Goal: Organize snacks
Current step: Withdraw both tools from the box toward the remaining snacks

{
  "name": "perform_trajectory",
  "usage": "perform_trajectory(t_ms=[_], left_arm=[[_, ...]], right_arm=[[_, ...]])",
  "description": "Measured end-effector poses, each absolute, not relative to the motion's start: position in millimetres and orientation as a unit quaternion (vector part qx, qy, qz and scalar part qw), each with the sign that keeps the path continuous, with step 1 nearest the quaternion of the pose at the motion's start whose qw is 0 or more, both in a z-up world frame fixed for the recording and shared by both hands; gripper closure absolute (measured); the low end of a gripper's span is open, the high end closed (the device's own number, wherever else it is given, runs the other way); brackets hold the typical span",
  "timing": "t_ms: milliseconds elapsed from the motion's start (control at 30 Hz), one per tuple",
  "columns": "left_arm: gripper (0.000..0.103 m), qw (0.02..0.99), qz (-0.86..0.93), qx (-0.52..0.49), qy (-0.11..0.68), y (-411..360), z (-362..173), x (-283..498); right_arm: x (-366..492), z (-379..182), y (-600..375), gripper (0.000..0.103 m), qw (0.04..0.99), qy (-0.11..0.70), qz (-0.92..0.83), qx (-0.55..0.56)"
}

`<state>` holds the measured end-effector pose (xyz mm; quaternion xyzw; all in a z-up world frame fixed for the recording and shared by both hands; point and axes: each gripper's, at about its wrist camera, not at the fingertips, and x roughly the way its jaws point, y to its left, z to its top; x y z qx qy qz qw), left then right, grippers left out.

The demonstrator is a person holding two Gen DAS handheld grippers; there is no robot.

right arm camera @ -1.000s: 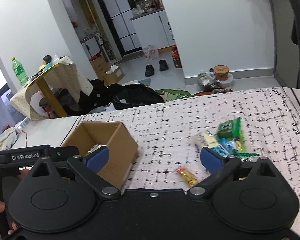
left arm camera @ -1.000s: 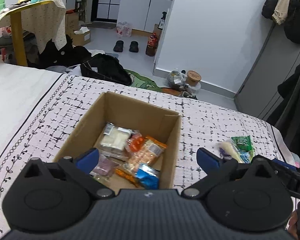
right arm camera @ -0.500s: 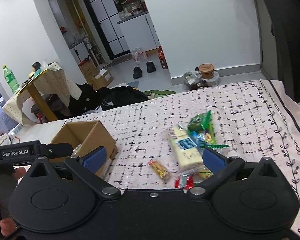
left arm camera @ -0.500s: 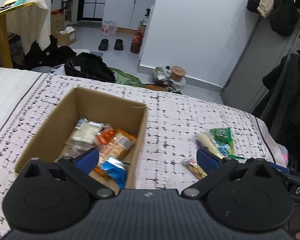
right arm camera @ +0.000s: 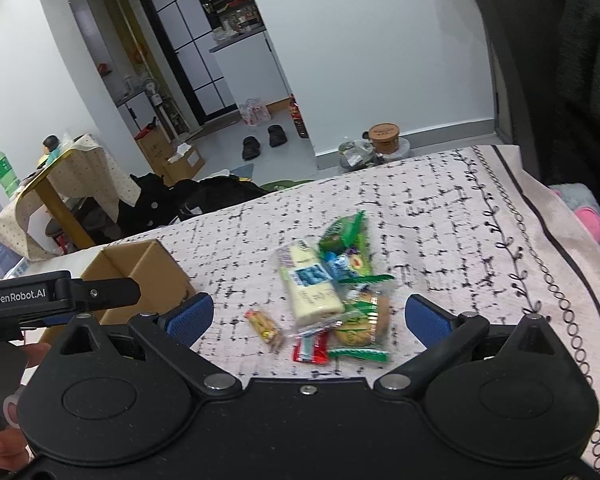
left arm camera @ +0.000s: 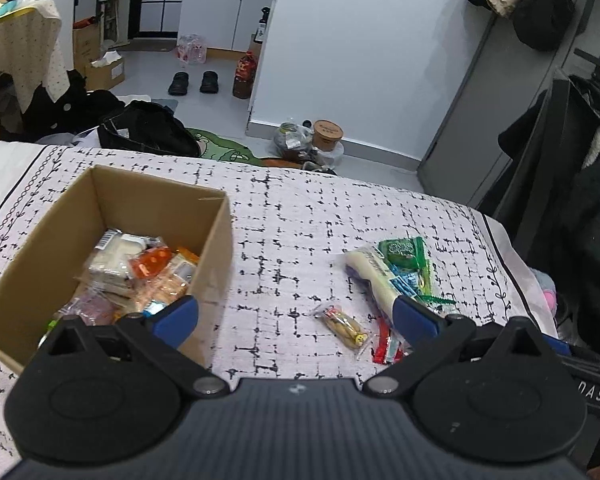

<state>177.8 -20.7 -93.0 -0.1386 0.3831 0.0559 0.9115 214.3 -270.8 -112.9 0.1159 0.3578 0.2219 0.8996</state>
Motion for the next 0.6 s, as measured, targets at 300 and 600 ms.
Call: perform_trajectory(t_ms=[300, 600], left_arm=[[0.002, 0.905, 0.036, -0.149, 0.397, -36, -107, 194], [0.015, 0.903, 0.009, -0.154, 0.401, -50, -125, 210]], right_arm=[[218, -126, -288, 0.001, 0.896, 0.372, 0.212, 0.121], [232, -141, -290, 0.022, 0.888, 0.389, 0.217, 0.114]])
